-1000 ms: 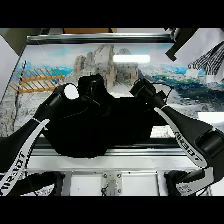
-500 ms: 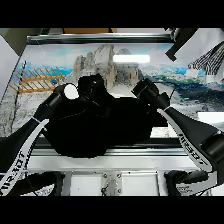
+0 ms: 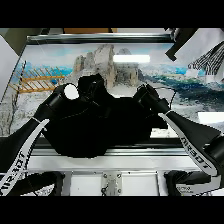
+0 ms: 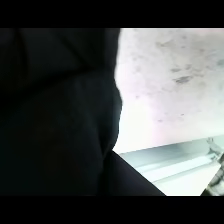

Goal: Fold the clothes and pants, and hang the long-sleeved shirts on hangers.

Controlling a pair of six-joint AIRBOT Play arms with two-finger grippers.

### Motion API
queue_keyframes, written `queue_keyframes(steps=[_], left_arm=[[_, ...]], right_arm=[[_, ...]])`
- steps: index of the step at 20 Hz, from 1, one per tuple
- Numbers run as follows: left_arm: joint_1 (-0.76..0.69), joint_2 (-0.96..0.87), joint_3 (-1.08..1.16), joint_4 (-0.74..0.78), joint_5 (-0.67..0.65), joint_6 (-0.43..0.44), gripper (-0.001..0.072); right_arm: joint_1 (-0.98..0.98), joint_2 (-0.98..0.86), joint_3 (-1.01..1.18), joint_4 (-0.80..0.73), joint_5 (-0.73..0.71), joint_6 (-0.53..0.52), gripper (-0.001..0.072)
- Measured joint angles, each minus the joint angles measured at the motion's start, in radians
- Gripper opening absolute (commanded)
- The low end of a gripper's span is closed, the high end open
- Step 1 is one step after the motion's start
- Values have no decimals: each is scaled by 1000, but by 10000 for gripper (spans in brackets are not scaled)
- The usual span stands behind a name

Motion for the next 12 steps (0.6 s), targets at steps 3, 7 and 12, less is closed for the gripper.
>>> queue_keyframes(steps=[3,7,12], left_arm=[[14,0,0,0,-12,20,12],[53,0,0,-8,-17,41,12],[63,0,36,-8,-27,75,200]], right_arm=[[0,122,-3,2,9,-10,15],[0,338,-4,77,31,-15,14],[-2,515,-4,176,35,-8,15]])
